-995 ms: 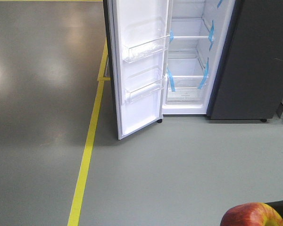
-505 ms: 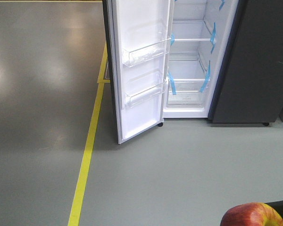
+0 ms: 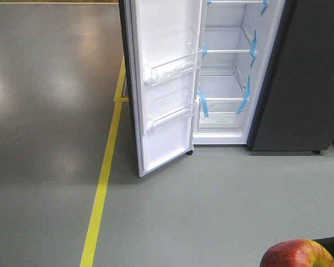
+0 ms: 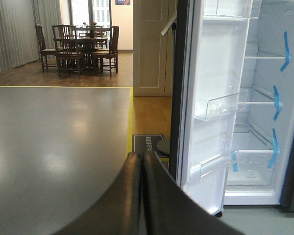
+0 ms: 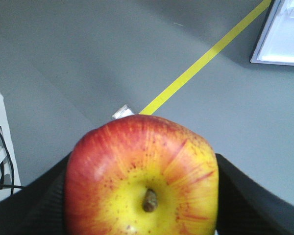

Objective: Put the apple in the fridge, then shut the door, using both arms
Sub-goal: 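Continue driving up to the fridge door with the apple held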

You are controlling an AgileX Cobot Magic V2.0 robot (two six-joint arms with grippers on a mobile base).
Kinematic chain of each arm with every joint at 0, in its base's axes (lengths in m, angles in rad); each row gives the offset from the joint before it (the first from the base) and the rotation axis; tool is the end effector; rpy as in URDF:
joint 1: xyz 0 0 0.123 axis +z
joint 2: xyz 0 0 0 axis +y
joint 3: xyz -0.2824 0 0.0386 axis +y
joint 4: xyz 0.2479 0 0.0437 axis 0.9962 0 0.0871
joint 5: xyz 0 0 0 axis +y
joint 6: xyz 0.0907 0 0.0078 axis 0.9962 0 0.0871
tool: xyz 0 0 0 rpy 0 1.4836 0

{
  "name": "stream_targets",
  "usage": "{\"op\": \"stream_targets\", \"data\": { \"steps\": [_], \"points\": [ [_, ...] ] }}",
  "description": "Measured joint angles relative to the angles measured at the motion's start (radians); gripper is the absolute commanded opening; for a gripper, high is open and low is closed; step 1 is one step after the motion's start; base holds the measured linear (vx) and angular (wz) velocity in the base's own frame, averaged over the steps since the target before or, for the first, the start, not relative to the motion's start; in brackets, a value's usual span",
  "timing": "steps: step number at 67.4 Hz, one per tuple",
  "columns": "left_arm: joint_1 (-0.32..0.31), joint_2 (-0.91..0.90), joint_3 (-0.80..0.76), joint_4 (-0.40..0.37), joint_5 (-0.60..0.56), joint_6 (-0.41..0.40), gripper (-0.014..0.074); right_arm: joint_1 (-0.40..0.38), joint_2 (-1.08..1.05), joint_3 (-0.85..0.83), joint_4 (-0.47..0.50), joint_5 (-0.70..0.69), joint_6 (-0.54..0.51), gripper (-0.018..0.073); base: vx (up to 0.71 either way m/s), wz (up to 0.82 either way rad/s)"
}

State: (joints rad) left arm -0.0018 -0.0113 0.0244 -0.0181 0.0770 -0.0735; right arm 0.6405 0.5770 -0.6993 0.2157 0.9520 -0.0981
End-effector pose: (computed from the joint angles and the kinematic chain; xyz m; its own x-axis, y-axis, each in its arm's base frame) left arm 0.0567 -0.0002 0.1985 -0.0032 -0.0914 -0.9958 0.0029 0.9958 -0.0914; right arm 0.0640 0.0676 0.3231 -0.5549 -0.3788 -0.7407 -0.6770 0.7230 0.1375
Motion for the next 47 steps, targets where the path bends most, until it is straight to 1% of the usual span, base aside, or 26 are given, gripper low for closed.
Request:
{"op": "stream_targets", "data": {
  "steps": [47],
  "points": [
    [0.000, 0.000, 0.000, 0.000, 0.000, 0.000, -0.0005, 0.000, 0.000, 0.000, 0.000, 0.000, 0.000, 0.0169, 0.09, -0.02]
  ]
}}
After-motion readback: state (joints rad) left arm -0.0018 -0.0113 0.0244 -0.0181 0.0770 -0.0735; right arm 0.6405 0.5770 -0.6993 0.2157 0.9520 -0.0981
